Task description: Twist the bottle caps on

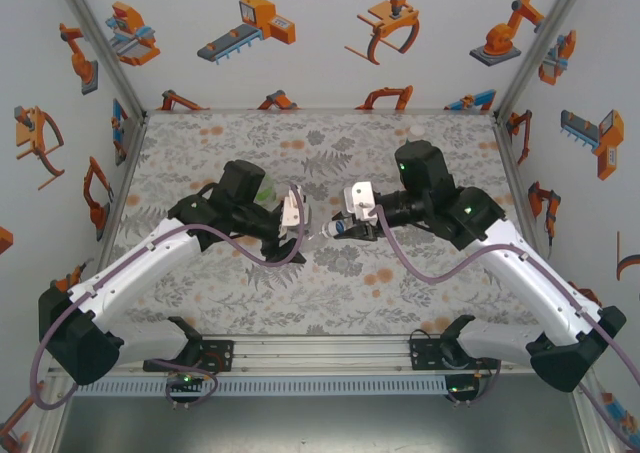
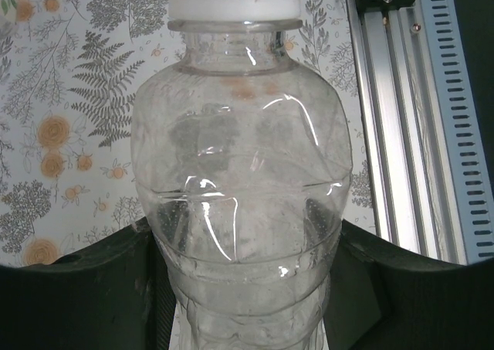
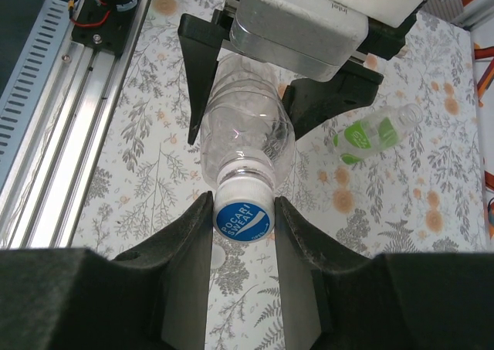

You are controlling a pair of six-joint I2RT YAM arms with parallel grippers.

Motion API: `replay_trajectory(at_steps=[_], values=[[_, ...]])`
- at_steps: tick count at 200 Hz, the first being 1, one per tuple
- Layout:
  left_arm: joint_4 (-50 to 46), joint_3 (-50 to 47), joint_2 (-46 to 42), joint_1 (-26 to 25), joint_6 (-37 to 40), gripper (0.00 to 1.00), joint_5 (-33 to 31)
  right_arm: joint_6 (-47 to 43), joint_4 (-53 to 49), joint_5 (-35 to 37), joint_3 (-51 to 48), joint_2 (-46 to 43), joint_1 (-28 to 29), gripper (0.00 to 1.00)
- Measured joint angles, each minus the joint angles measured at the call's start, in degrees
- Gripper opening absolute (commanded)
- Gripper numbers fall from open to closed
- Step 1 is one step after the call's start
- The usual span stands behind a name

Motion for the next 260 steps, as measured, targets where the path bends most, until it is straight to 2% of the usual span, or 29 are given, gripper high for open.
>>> replay_trajectory(at_steps=[117,204,260], values=[[0.0,-0.9,-1.8,0.0,-0.1,0.0,-0.2,0.5,0.3,-0.4,0.0,0.1,0.8,0.0],[-0.1,-1.4,-2.3,0.4,-0.5,0.0,-0.9,10.7,10.1,-1.3,-3.9,-0.8,1.0,0.0],[0.7,-1.5,-2.6,0.4,-0.5,0.0,-0.6,13.9,13.2,-1.7,-4.3,-0.3,1.8,0.0]])
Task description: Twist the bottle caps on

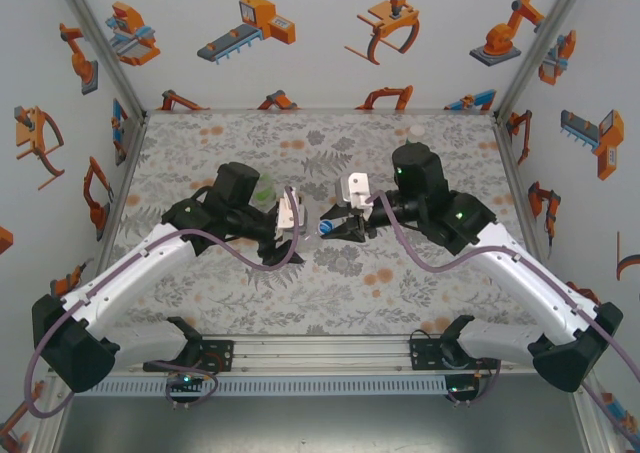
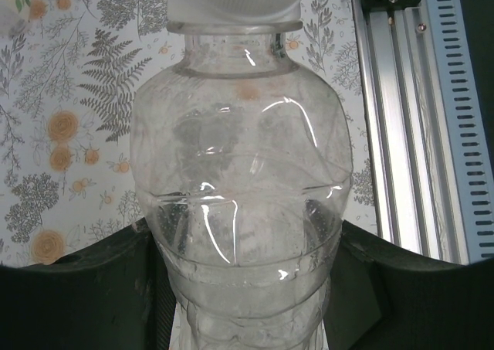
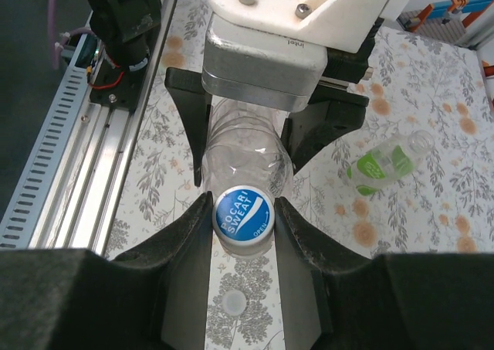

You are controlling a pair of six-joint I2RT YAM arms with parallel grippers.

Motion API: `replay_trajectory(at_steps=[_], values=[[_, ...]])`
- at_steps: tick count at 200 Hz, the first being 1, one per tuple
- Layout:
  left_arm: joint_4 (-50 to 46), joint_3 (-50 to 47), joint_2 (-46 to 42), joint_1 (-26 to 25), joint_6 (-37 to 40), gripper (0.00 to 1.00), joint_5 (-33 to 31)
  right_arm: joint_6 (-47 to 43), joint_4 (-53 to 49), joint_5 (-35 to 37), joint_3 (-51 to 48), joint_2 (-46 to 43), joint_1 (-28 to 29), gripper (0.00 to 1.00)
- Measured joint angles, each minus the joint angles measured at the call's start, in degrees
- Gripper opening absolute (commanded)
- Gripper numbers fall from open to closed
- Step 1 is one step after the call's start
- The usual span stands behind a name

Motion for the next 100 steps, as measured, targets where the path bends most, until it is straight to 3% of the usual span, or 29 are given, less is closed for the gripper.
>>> replay_trajectory(at_steps=[100], values=[[2.4,-0.1,-0.1,-0.4,0.0,0.0,0.6,5.4,7.3,6.2,-6.6,-7.1,0.6,0.0]])
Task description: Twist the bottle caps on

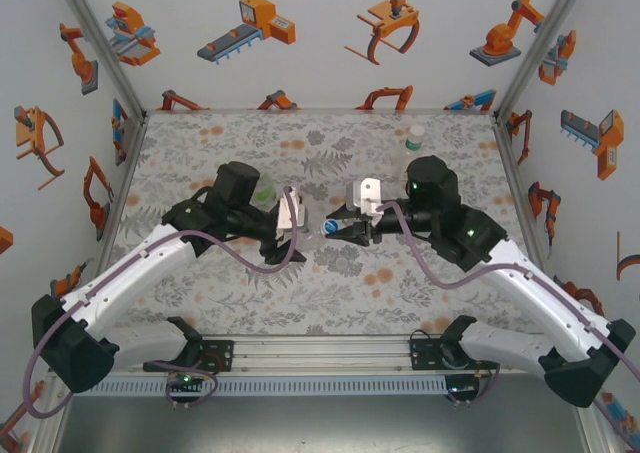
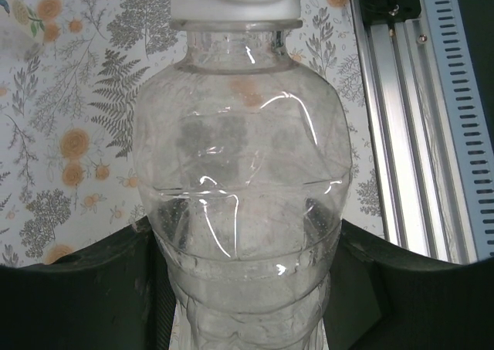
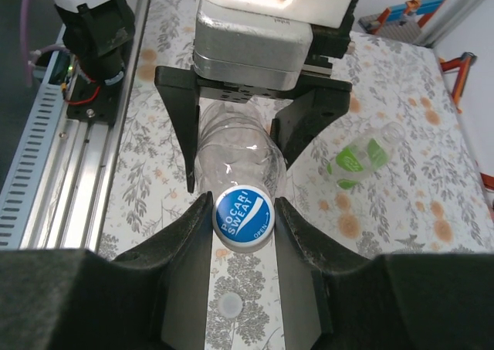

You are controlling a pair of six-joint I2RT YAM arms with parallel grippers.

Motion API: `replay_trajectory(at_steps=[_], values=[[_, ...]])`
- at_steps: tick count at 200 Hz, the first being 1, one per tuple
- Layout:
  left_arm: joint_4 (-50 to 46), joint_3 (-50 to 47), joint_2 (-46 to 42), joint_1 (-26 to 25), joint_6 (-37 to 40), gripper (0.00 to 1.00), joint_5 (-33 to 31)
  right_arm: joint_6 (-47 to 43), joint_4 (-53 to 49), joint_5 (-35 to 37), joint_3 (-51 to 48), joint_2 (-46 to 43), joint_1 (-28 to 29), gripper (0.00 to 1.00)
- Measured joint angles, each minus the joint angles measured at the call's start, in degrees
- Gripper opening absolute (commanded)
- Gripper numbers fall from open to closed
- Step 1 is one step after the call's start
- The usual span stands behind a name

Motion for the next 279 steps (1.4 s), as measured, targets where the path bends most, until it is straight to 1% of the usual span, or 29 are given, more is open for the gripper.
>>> replay_trajectory(at_steps=[25,46,72,106,130,152,173,192,227,247,279], values=[[0.8,0.0,0.0,0.0,0.0,0.0,-0.5,2.5,1.8,1.9,-1.5,-1.6,-0.3,0.0],[1.7,0.0,0.0,-0.2,-0.6,0.0,-2.3,5.4,3.6,3.3,-2.8,-2.8,-1.2,0.0],[2.4,0.0,0.0,-0.2,-1.5,0.0,-6.0,9.4,5.9,6.4,-5.2,-5.3,-4.5,0.0],[2.9,0.0,0.0,-0.1,-2.7,0.0,-11.4,14.9,8.2,13.1,-9.8,-6.9,-8.3,0.0],[3.7,0.0,0.0,0.5,-3.5,0.0,-14.0,20.2,9.2,20.5,-13.9,-6.0,-9.7,0.0],[4.3,0.0,0.0,1.0,-4.0,0.0,-15.3,26.8,10.4,30.0,-18.6,-3.3,-10.2,0.0],[5.0,0.0,0.0,1.1,-4.1,0.0,-15.7,35.6,10.6,40.0,-22.8,1.1,-10.6,0.0],[5.5,0.0,0.0,1.2,-4.1,0.0,-15.7,42.0,10.1,45.2,-24.8,5.7,-11.3,0.0],[5.7,0.0,0.0,1.2,-4.3,0.0,-15.7,48.1,9.3,47.6,-25.1,14.4,-11.5,0.0],[5.9,0.0,0.0,1.2,-4.3,0.0,-15.7,49.7,9.1,48.3,-25.1,18.8,-11.6,0.1],[6.0,0.0,0.0,1.2,-4.3,0.0,-15.6,50.8,8.2,48.1,-24.9,24.1,-11.8,0.14]])
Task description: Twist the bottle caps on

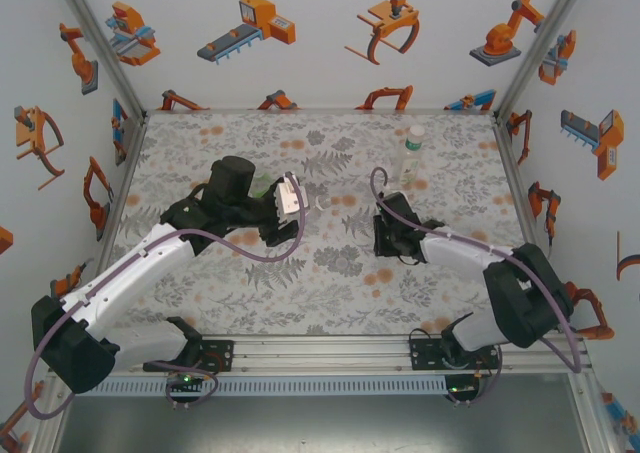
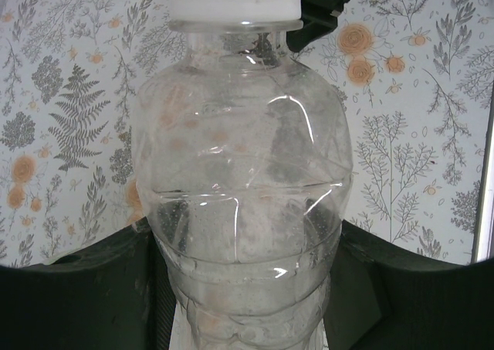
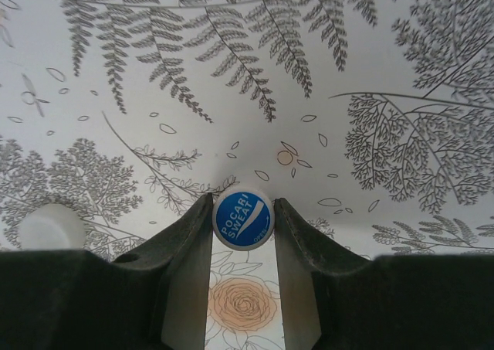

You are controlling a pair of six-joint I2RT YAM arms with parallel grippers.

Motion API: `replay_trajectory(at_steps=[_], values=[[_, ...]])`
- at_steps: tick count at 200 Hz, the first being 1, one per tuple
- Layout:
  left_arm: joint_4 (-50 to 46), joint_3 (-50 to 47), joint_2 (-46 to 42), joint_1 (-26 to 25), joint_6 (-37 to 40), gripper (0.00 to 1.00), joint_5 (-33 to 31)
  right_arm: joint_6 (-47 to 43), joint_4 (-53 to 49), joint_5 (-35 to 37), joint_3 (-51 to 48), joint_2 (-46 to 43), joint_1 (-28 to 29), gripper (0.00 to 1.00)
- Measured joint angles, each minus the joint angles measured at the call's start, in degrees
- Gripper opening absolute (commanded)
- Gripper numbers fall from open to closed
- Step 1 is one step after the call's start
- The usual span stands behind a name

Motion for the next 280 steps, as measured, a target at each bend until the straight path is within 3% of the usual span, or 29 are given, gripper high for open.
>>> replay_trajectory(at_steps=[55,120,186,280], values=[[0.0,0.0,0.0,0.0,0.0,0.0,0.1,0.9,-2.4,-1.0,3.0,2.4,0.0,0.32],[0.0,0.0,0.0,0.0,-0.2,0.0,0.5,1.0,-15.9,-2.3,11.9,5.8,-0.1,0.52],[0.0,0.0,0.3,0.0,-0.2,0.0,0.7,-1.7,-23.4,-6.0,19.7,10.4,-2.0,0.51],[0.0,0.0,0.5,0.0,-0.2,0.0,0.8,-3.5,-26.2,-8.7,20.9,14.0,-2.6,0.42]])
